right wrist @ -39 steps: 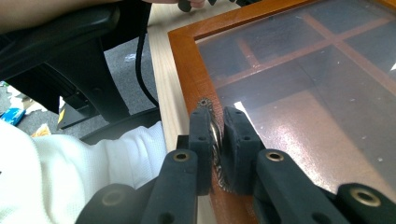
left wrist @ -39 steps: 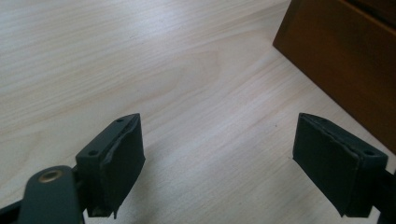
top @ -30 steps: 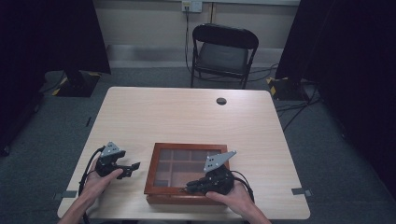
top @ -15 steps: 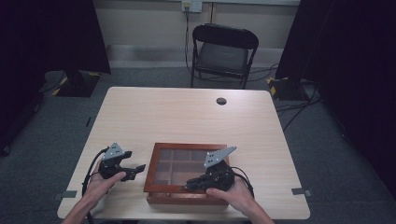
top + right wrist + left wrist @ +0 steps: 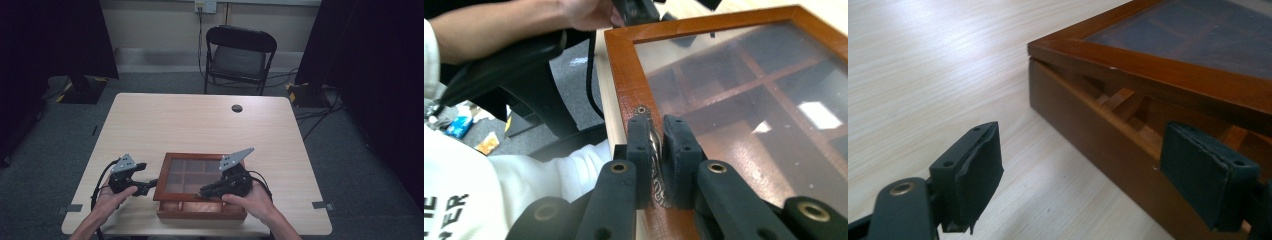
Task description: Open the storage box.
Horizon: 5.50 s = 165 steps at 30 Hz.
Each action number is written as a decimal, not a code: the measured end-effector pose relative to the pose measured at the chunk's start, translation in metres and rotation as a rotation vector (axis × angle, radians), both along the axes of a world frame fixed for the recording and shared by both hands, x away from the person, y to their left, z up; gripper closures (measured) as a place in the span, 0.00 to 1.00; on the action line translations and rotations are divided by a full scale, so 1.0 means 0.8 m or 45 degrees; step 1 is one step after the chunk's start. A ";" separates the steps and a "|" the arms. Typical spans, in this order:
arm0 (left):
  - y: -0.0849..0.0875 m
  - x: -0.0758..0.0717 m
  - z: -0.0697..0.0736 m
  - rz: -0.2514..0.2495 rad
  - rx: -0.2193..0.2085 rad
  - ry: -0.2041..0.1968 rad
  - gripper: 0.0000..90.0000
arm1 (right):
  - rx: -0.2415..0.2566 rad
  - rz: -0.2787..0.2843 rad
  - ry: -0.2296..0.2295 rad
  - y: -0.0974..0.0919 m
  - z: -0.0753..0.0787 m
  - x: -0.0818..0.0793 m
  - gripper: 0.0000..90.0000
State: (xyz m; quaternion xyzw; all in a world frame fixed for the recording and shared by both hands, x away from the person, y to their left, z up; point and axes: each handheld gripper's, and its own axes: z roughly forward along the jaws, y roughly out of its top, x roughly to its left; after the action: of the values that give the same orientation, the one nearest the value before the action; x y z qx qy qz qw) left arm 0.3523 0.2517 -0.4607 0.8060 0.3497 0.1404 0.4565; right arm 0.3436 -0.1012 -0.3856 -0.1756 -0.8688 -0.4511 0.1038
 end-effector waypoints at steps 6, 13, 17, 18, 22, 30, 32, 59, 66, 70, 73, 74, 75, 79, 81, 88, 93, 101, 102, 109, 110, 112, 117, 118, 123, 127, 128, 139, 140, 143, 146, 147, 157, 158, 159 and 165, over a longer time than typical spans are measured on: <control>-0.015 0.002 0.007 -0.048 -0.004 -0.043 0.18 | -0.008 0.017 -0.015 0.001 0.019 0.010 0.93; -0.020 -0.003 0.010 -0.078 -0.076 -0.068 0.18 | -0.004 0.015 -0.020 0.001 0.031 0.016 0.93; -0.020 -0.005 0.016 -0.078 -0.108 -0.111 0.18 | -0.003 0.006 -0.015 0.001 0.033 0.017 0.93; -0.022 -0.006 0.017 -0.078 -0.106 -0.123 0.18 | -0.005 0.004 -0.013 0.002 0.032 0.017 0.93; -0.024 -0.005 0.020 -0.094 -0.092 -0.150 0.18 | 0.006 0.001 -0.014 0.001 0.032 0.018 0.93; -0.026 -0.005 0.019 -0.109 -0.081 -0.153 0.17 | 0.023 -0.046 -0.045 -0.003 0.031 0.016 0.76; -0.027 -0.005 0.019 -0.108 -0.091 -0.157 0.17 | 0.057 -0.065 -0.048 -0.010 0.033 0.016 0.71; -0.037 0.005 0.038 -0.099 -0.163 -0.191 0.17 | 0.126 -0.307 -0.140 -0.092 0.009 -0.001 0.25; -0.039 0.011 0.043 -0.105 -0.183 -0.159 0.17 | 0.146 -0.334 -0.159 -0.096 0.006 0.003 0.22; -0.038 0.014 0.044 -0.129 -0.197 -0.147 0.21 | 0.151 -0.346 -0.189 -0.098 0.007 0.003 0.23; -0.038 0.014 0.044 -0.136 -0.201 -0.141 0.23 | 0.143 -0.346 -0.200 -0.099 0.007 0.002 0.23; -0.038 0.014 0.044 -0.140 -0.202 -0.134 0.24 | 0.143 -0.346 -0.202 -0.099 0.007 0.002 0.24; -0.038 0.014 0.044 -0.142 -0.205 -0.129 0.24 | 0.134 -0.352 -0.217 -0.099 0.007 0.001 0.24; -0.039 0.016 0.049 -0.144 -0.193 -0.142 0.27 | 0.134 -0.373 -0.224 -0.102 0.009 0.002 0.24; -0.040 0.019 0.052 -0.152 -0.192 -0.148 0.29 | 0.140 -0.385 -0.227 -0.103 0.011 0.004 0.27; -0.041 0.028 0.054 -0.151 -0.252 -0.120 0.36 | 0.153 -0.428 -0.239 -0.111 0.017 0.017 0.31; -0.043 0.033 0.057 -0.142 -0.253 -0.118 0.38 | 0.165 -0.455 -0.242 -0.114 0.018 0.026 0.34; -0.047 0.047 0.064 -0.114 -0.235 -0.119 0.39 | 0.232 -0.509 -0.234 -0.117 0.016 0.048 0.39; -0.047 0.049 0.065 -0.121 -0.228 -0.121 0.39 | 0.227 -0.505 -0.241 -0.116 0.016 0.051 0.40; -0.049 0.060 0.068 -0.136 -0.239 -0.102 0.44 | 0.236 -0.544 -0.233 -0.118 0.010 0.063 0.43; -0.049 0.064 0.065 -0.131 -0.240 -0.087 0.44 | 0.239 -0.552 -0.232 -0.119 0.009 0.067 0.44; -0.049 0.067 0.064 -0.131 -0.238 -0.080 0.44 | 0.238 -0.558 -0.225 -0.119 0.007 0.071 0.44; -0.051 0.074 0.066 -0.140 -0.229 -0.081 0.43 | 0.214 -0.569 -0.217 -0.117 0.000 0.080 0.44; -0.051 0.075 0.066 -0.139 -0.231 -0.086 0.43 | 0.213 -0.572 -0.210 -0.116 -0.002 0.083 0.44; -0.053 0.081 0.066 -0.137 -0.259 -0.080 0.44 | 0.221 -0.608 -0.227 -0.114 -0.008 0.092 0.48; -0.055 0.084 0.063 -0.126 -0.265 -0.081 0.44 | 0.226 -0.614 -0.234 -0.113 -0.009 0.094 0.49; -0.055 0.085 0.063 -0.127 -0.262 -0.083 0.44 | 0.225 -0.614 -0.234 -0.113 -0.010 0.094 0.49; -0.054 0.098 0.051 -0.095 -0.220 -0.081 0.47 | 0.209 -0.662 -0.217 -0.112 -0.019 0.107 0.52; -0.054 0.098 0.051 -0.095 -0.220 -0.081 0.48 | 0.209 -0.662 -0.217 -0.112 -0.019 0.107 0.52; -0.056 0.101 0.049 -0.090 -0.211 -0.097 0.50 | 0.216 -0.681 -0.233 -0.112 -0.022 0.110 0.52; -0.056 0.103 0.048 -0.091 -0.220 -0.096 0.51 | 0.213 -0.686 -0.247 -0.110 -0.022 0.110 0.53; -0.056 0.103 0.048 -0.091 -0.220 -0.096 0.51 | 0.217 -0.690 -0.248 -0.109 -0.023 0.111 0.53; -0.055 0.110 0.049 -0.080 -0.228 -0.073 0.53 | 0.215 -0.693 -0.212 -0.108 -0.033 0.122 0.53; -0.055 0.110 0.049 -0.080 -0.228 -0.073 0.53 | 0.216 -0.695 -0.210 -0.108 -0.034 0.123 0.53; -0.054 0.112 0.048 -0.081 -0.227 -0.077 0.53 | 0.214 -0.696 -0.209 -0.108 -0.035 0.124 0.53; -0.055 0.116 0.047 -0.061 -0.241 -0.072 0.54 | 0.221 -0.725 -0.233 -0.106 -0.038 0.128 0.54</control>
State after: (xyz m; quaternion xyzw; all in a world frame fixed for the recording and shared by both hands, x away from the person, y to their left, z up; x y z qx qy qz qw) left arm 0.4453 0.2079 -0.4235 0.7631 0.3289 0.1186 0.5435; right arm 0.4460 -0.1860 -0.4163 -0.3609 -0.7489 -0.5484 -0.0908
